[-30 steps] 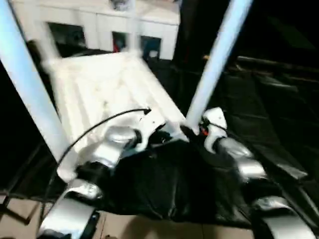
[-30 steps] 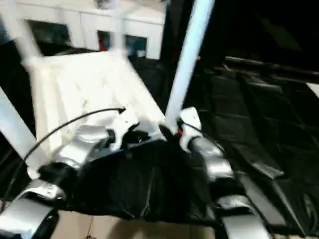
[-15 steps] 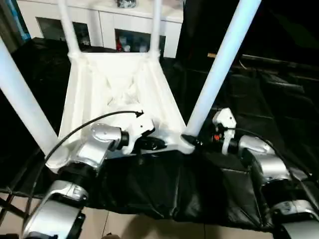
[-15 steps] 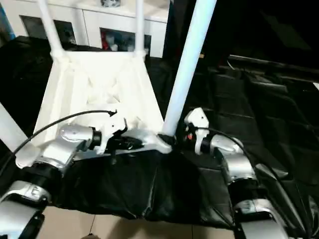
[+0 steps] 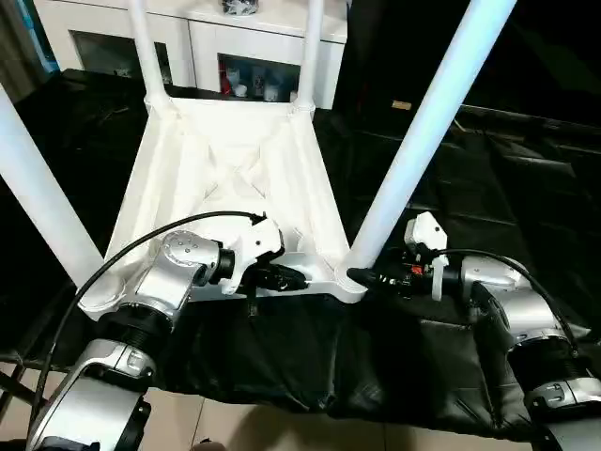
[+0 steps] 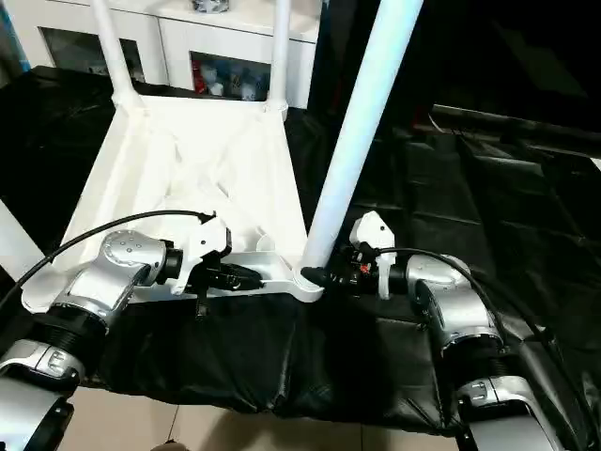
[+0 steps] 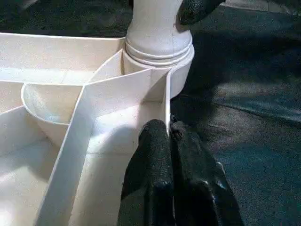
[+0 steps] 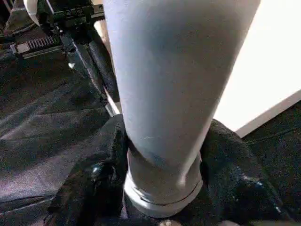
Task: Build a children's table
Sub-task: Rotate leg to tighten
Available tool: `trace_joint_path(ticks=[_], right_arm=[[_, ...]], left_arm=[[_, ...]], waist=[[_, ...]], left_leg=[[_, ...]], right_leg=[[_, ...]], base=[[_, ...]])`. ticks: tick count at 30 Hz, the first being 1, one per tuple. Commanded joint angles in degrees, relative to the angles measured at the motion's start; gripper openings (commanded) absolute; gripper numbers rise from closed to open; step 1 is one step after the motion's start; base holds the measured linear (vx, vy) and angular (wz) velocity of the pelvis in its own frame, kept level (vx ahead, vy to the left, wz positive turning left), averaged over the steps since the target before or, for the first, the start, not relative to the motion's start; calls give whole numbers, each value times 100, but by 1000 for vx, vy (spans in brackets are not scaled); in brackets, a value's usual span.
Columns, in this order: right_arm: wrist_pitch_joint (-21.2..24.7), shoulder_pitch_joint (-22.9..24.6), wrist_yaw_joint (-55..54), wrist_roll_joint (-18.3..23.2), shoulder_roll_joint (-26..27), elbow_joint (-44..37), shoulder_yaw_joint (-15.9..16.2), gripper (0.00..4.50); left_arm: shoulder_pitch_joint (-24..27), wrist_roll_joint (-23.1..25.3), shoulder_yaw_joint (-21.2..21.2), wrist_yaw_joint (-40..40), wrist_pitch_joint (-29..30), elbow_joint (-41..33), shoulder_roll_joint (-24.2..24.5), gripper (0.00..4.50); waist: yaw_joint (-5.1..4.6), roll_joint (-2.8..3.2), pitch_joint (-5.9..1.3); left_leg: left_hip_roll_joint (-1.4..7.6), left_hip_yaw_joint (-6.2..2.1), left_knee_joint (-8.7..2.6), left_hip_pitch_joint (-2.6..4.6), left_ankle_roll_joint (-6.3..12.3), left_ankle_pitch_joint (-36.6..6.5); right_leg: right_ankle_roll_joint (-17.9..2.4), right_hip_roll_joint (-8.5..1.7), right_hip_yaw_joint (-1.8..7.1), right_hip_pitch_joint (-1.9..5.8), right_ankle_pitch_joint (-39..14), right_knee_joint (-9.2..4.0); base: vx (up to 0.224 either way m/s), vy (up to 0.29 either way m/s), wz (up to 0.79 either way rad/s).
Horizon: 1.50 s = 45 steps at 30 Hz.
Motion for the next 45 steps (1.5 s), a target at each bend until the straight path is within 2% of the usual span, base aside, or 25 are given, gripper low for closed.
trace_joint_path(ticks=[1,4,6,7,10,13,15,19,21,24,25,28,29,31,33,35,36,37,39,41,44,45], right_arm=[[128,137,265,-35,-38,-70,186,196],[234,221,264,3,-3,-142,178,193],[359,336,136,34,74,-220,154,193],[378,380,38,32,118,-230,138,193],[407,490,-329,64,295,-235,44,193],[345,534,-1286,-66,677,-19,-125,191],[350,510,-1777,-159,848,109,-199,191],[468,174,-3751,-256,1713,774,-612,191],[496,99,-4011,-248,1840,876,-673,191],[397,-117,-4494,-273,2245,1058,-705,191],[328,-251,-4733,-345,2485,1119,-655,191],[61,-304,-4572,-489,2602,1033,-435,191],[35,-294,-4575,-517,2551,1003,-430,226],[-25,-297,-4570,-540,2495,1014,-464,261],[-104,-283,-4394,-508,2315,1043,-562,266],[-153,-254,-4193,-493,2067,1037,-595,281],[-192,-247,-4063,-488,1922,1040,-602,295],[-192,-247,-4063,-488,1922,1040,-602,305],[-265,-228,-3736,-527,1621,1025,-591,311],[-323,-220,-3467,-598,1396,1021,-596,338],[-388,-165,-2848,-612,1056,885,-499,349],[-410,-102,-2333,-540,839,709,-423,349]], left_arm=[[-7,-59,-95,-36,-40,-29,-67,0],[9,-56,-90,-38,-39,-35,-78,0],[37,-55,-87,26,-9,-47,-116,0],[47,-43,-86,95,22,-45,-146,0],[74,12,-100,309,92,-44,-243,0],[84,122,-104,853,367,-31,-510,0],[72,146,-90,1083,499,-13,-655,0],[-61,349,-126,2068,801,203,-1297,0],[-92,400,-152,2193,819,256,-1369,0],[-167,603,-316,2475,874,369,-1523,0],[-210,723,-393,2637,881,441,-1593,0],[-253,760,-390,2624,875,454,-1559,0],[-252,760,-381,2587,861,439,-1509,0],[-248,772,-359,2560,843,430,-1450,0],[-229,791,-337,2463,733,418,-1327,0],[-202,772,-324,2318,642,387,-1191,0],[-185,757,-306,2233,613,371,-1118,0],[-185,757,-306,2233,613,371,-1118,0],[-165,729,-306,1993,483,375,-948,0],[-156,699,-295,1818,439,377,-822,0],[-147,609,-258,1497,338,361,-641,0],[-135,529,-249,1207,275,322,-513,0]], waist=[[-6,-16,-322],[4,-20,-321],[4,-45,-321],[9,-27,-317],[5,-25,-303],[-17,-20,-261],[-45,-19,-252],[-120,-2,-242],[-192,-1,-248],[-213,20,-247],[-218,11,-253],[-244,6,-273],[-248,-2,-270],[-243,3,-284],[-241,-6,-294],[-234,-6,-303],[-228,2,-311],[-223,16,-308],[-209,7,-319],[-188,1,-322],[-157,11,-318],[-146,23,-309]], left_leg=[[145,25,-286,11,482,-601],[147,28,-283,16,503,-576],[148,28,-281,17,499,-577],[153,25,-288,19,484,-615],[160,22,-305,31,401,-767],[166,1,-356,33,179,-1143],[160,-28,-379,45,-7,-1482],[150,-59,-408,39,-136,-1680],[121,-91,-407,61,-178,-1955],[119,-89,-408,78,-113,-2068],[112,-97,-418,62,-106,-2074],[123,-92,-420,51,-100,-2037],[125,-90,-421,45,-82,-2022],[126,-79,-418,33,-42,-1898],[128,-58,-409,19,11,-1737],[124,-53,-400,1,55,-1643],[134,-37,-384,0,109,-1446],[134,-30,-383,5,118,-1411],[131,-21,-368,-2,152,-1292],[130,-6,-354,-9,230,-1125],[138,7,-345,13,277,-1072],[146,8,-348,20,288,-1117]], right_leg=[[-1397,-347,257,335,-285,-317],[-1392,-349,259,335,-271,-317],[-1379,-349,256,335,-294,-318],[-1374,-358,259,327,-350,-323],[-1336,-362,258,309,-570,-352],[-1164,-372,252,282,-1280,-424],[-881,-394,250,263,-2062,-513],[-720,-387,253,218,-2356,-547],[-542,-387,221,214,-2853,-608],[-496,-371,240,168,-2795,-637],[-468,-371,235,185,-2803,-633],[-543,-359,243,187,-2428,-602],[-569,-357,246,187,-2354,-592],[-654,-355,255,205,-2075,-563],[-767,-348,259,220,-1722,-528],[-806,-345,261,244,-1585,-513],[-904,-340,264,245,-1255,-481],[-942,-340,264,242,-1185,-477],[-1010,-343,264,269,-1014,-456],[-1075,-336,265,284,-797,-434],[-1190,-335,263,284,-632,-416],[-1229,-338,266,278,-649,-415]], base=[[0,0,0],[0,0,0],[0,0,0],[0,0,0],[0,0,0],[0,0,0],[0,0,0],[0,0,0],[0,0,0],[0,0,0],[0,0,0],[0,0,0],[0,0,0],[0,0,0],[0,0,0],[0,0,0],[0,0,0],[0,0,0],[0,0,0],[0,0,0],[0,0,0],[0,0,0]])
